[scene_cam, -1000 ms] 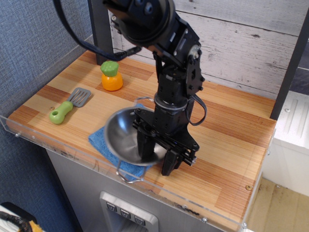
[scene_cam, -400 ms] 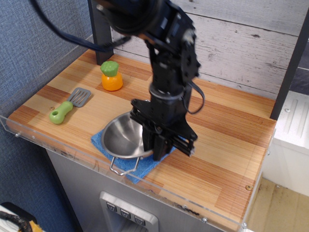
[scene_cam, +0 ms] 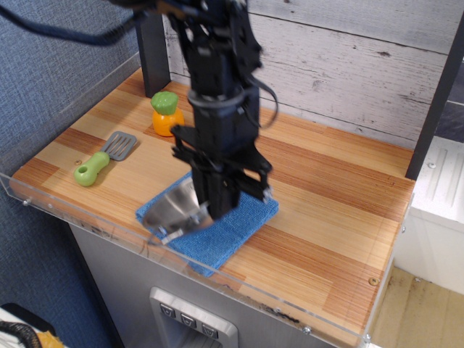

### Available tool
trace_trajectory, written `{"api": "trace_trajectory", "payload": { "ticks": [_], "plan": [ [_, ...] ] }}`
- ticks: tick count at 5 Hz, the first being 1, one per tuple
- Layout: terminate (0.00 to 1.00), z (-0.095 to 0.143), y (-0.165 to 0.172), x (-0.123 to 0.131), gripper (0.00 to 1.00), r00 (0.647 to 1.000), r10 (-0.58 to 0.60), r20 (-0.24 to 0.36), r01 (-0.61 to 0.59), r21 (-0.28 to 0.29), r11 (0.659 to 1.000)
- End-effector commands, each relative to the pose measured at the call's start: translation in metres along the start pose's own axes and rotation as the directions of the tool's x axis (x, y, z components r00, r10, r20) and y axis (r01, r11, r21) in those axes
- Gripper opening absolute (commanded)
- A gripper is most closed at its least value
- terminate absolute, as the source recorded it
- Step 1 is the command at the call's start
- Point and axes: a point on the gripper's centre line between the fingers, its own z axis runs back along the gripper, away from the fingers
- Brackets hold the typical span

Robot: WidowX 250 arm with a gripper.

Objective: Move the colander to the back right corner of the table

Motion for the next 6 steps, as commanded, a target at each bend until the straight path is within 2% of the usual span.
{"api": "trace_trajectory", "payload": {
  "ticks": [1,2,4,6],
  "plan": [
    [0.00,0.035,-0.017,0.044,0.00,0.991,-0.132,0.022,0.131,0.052,0.990],
    [0.00,0.028,-0.033,0.063,0.00,0.984,-0.175,0.029,0.173,0.066,0.983],
    [0.00,0.017,-0.042,0.097,0.00,0.989,-0.147,0.029,0.142,0.139,0.980],
    [0.00,0.003,-0.061,0.131,0.00,0.982,-0.181,0.053,0.170,0.173,0.970]
  ]
}}
